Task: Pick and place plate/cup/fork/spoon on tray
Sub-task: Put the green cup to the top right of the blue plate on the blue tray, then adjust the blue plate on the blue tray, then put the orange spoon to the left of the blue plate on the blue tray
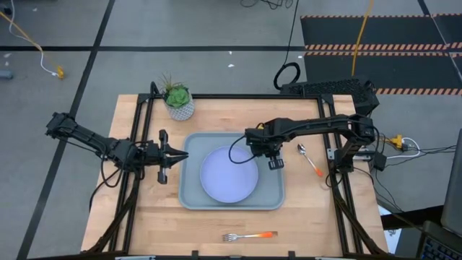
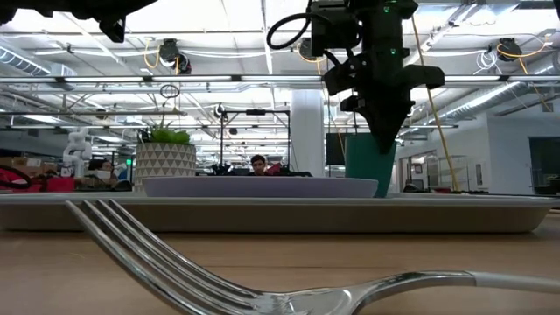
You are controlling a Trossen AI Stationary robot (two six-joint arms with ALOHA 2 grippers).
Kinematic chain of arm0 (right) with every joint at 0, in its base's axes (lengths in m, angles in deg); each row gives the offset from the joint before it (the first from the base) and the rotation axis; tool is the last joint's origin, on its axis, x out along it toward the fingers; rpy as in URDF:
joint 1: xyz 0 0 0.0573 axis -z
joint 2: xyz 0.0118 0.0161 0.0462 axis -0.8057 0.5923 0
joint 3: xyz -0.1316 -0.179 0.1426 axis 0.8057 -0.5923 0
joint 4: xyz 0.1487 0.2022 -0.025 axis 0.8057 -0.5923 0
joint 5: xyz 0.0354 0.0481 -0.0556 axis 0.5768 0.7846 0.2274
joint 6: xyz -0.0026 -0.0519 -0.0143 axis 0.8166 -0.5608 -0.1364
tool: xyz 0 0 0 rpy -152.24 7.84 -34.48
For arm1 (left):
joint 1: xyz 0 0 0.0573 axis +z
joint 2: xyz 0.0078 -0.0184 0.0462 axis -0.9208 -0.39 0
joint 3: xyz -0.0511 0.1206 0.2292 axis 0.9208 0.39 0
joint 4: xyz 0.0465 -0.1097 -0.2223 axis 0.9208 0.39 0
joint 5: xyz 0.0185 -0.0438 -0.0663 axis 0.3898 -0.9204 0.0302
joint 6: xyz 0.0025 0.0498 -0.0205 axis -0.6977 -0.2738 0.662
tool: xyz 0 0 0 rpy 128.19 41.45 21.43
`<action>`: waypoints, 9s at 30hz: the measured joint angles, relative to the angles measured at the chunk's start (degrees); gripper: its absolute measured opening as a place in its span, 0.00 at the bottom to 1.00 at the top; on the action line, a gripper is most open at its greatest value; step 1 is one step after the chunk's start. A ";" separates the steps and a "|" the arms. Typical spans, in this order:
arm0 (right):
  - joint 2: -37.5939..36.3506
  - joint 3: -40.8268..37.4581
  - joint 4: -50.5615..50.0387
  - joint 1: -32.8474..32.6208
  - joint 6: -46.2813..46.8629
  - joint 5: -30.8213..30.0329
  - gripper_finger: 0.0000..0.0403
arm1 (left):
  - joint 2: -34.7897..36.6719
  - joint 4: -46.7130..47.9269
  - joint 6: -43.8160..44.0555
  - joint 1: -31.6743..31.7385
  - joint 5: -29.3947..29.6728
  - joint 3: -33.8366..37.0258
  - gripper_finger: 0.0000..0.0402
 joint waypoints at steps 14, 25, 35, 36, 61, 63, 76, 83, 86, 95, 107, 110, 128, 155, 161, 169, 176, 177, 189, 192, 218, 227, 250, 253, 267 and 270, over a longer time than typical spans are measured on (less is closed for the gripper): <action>0.28 2.07 -1.29 0.07 2.53 -0.11 0.24 | -0.02 0.04 0.07 0.00 0.00 0.00 0.10; 0.24 7.09 -4.70 -0.17 3.51 -2.88 0.31 | -0.02 0.16 0.42 -0.02 0.00 0.00 0.10; -2.19 11.26 -15.41 -1.70 10.07 -3.39 0.31 | 0.00 1.48 0.47 -0.01 0.00 0.00 0.10; -2.97 11.26 -16.24 -1.70 11.20 -3.37 0.31 | -0.02 1.84 0.54 -0.01 0.00 0.01 0.10; -21.33 -13.79 19.35 -11.35 27.24 13.57 0.31 | 0.00 -1.47 -2.79 0.07 0.20 0.02 0.10; -18.40 -13.81 19.28 -13.76 21.31 12.79 0.31 | -0.02 -1.40 -2.84 0.07 0.20 0.02 0.10; -5.06 -7.94 29.35 -18.47 9.26 1.92 0.23 | -0.02 -1.40 -3.67 0.07 0.22 0.02 0.10; -5.14 -7.39 33.46 -18.78 7.82 -0.37 0.02 | -0.01 -1.40 -4.13 0.07 0.24 0.02 0.10; -3.84 -7.47 34.58 -19.15 6.54 -0.21 0.00 | -0.02 -1.40 -4.14 0.07 0.24 0.02 0.10; 2.49 -7.74 33.64 -19.65 0.98 -0.36 0.00 | -0.02 -1.51 -4.13 0.07 0.24 0.02 0.10; 2.80 -7.76 27.18 -19.52 2.37 -0.37 0.00 | -0.01 -1.42 -4.31 0.07 0.24 0.02 0.10; 2.80 -7.76 27.82 -19.52 2.95 -0.40 0.00 | -0.01 -1.44 -4.22 0.07 0.24 0.02 0.10; 1.03 -7.78 22.13 -19.52 5.07 -0.53 0.00 | -0.01 -1.42 -4.17 0.07 0.22 0.02 0.10; -4.50 -10.27 19.22 -19.58 17.09 -2.02 0.00 | 0.00 -1.44 -4.13 0.07 0.22 0.02 0.10; -6.60 -10.27 4.20 -19.69 32.37 5.62 0.00 | -0.02 -1.40 -3.96 0.06 0.22 0.02 0.10; -13.64 -17.52 -8.25 -18.97 47.55 -1.77 0.00 | 0.00 -1.60 -2.71 0.06 0.20 0.02 0.10; -26.27 -32.64 -1.47 -9.54 53.92 -1.68 0.00 | 0.00 -1.81 -2.80 0.05 0.20 0.02 0.10; -27.80 -34.67 -0.37 -7.83 54.19 -0.79 0.00 | 0.00 -1.81 -2.80 0.07 0.20 0.02 0.10; -35.17 -41.66 4.80 1.45 52.70 -0.35 0.01 | 0.00 -1.92 -3.91 0.12 0.20 0.02 0.10; -35.30 -41.66 4.75 1.65 52.12 -0.75 0.05 | 0.00 -1.90 -3.68 0.12 0.20 0.02 0.10; -33.02 -49.99 13.02 3.76 52.29 -1.64 0.31 | -0.02 -1.84 -4.49 0.12 0.20 0.02 0.10; -33.15 -50.07 13.11 3.60 53.38 -2.82 0.02 | -0.01 -3.44 -6.76 0.12 0.22 0.02 0.10; -44.11 -27.60 5.73 -20.78 64.13 -21.84 0.00 | 0.00 -4.59 -7.56 0.12 0.22 0.02 0.10; -42.98 -25.67 17.37 -25.53 56.23 -26.52 0.00 | -0.02 -4.90 -7.72 0.12 0.66 0.02 0.10; -27.70 -25.40 80.35 -25.85 -1.48 -30.01 0.00 | -3.01 -6.18 -5.18 1.17 2.71 0.00 0.24; -24.21 -25.40 85.25 -21.91 -3.83 -26.02 0.00 | -3.06 -6.22 -3.50 1.98 2.69 0.00 0.36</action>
